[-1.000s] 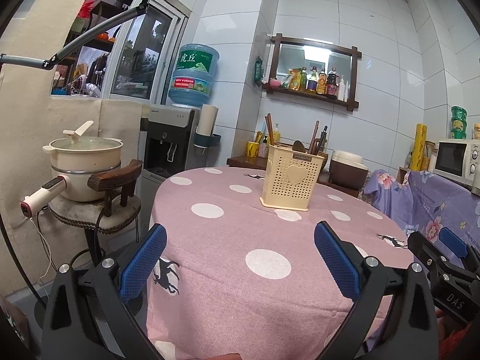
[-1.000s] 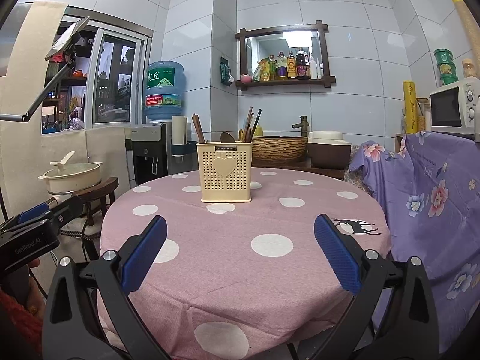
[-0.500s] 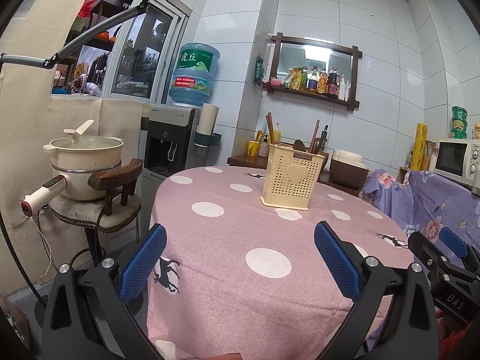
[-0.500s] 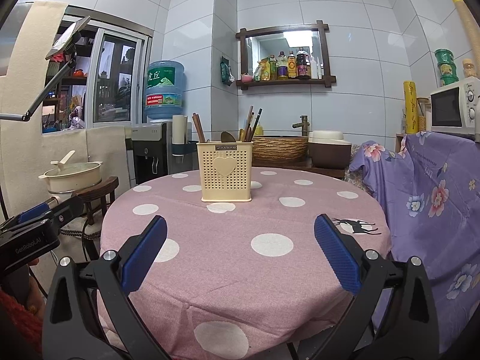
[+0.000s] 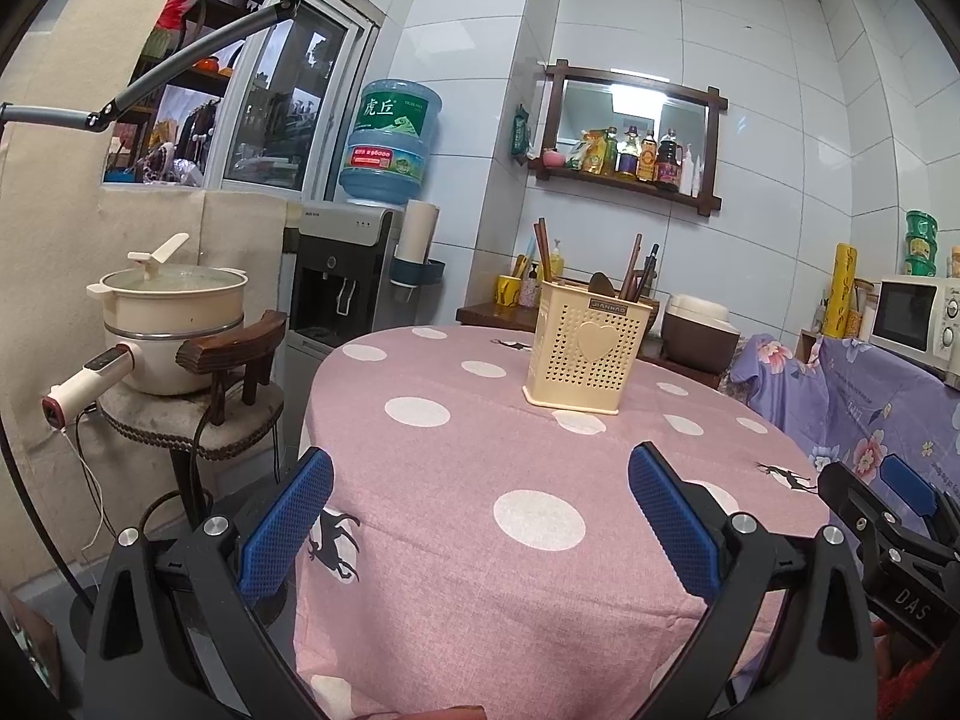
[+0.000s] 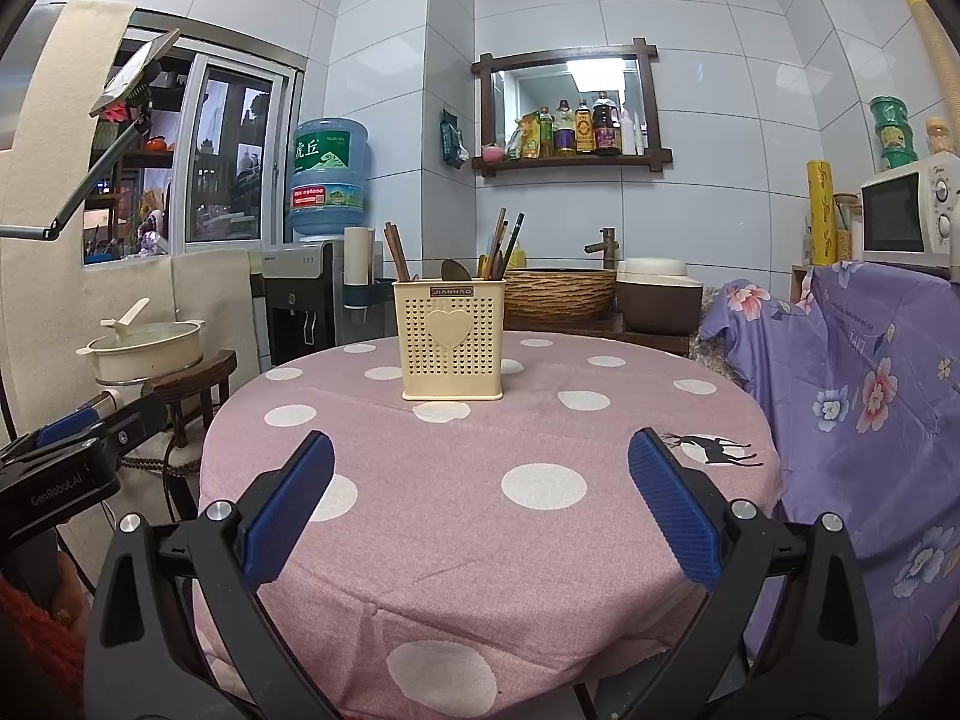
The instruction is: Organize utensils
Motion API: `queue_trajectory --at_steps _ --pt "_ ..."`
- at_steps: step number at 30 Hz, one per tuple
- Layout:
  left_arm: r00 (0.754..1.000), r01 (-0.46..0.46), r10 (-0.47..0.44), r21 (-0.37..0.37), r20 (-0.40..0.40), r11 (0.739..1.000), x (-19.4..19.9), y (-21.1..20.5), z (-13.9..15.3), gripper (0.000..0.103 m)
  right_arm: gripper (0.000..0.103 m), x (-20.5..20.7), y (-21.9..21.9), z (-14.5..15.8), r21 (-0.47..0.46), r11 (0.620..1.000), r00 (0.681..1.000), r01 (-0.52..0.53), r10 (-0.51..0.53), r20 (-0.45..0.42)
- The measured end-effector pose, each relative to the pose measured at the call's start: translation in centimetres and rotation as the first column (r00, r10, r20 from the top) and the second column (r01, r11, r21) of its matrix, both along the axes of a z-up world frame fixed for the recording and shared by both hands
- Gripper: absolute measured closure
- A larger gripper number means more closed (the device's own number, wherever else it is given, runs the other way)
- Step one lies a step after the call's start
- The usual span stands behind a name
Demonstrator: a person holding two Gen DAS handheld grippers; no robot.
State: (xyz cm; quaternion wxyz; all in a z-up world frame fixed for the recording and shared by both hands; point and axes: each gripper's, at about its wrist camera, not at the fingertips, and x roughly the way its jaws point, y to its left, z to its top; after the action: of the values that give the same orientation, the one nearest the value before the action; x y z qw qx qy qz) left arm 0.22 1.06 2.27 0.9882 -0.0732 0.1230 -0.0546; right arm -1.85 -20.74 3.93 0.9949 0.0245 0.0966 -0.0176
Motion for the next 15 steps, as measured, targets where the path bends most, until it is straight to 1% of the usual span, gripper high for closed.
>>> queue_trajectory --at_steps 6,15 --pt "1.0 0.015 -0.015 -0.004 -0.013 1.0 0.23 0.01 -0.14 0.005 0.006 0.02 0.0 -0.09 -0.001 1.0 1.0 0.0 0.0 -0.002" --pt "1.0 -0.01 0.01 -0.003 -0.019 1.0 0.19 0.11 -0.11 0.005 0.006 0.14 -0.01 -0.41 0.001 1.0 1.0 -0.001 0.001 -0.007"
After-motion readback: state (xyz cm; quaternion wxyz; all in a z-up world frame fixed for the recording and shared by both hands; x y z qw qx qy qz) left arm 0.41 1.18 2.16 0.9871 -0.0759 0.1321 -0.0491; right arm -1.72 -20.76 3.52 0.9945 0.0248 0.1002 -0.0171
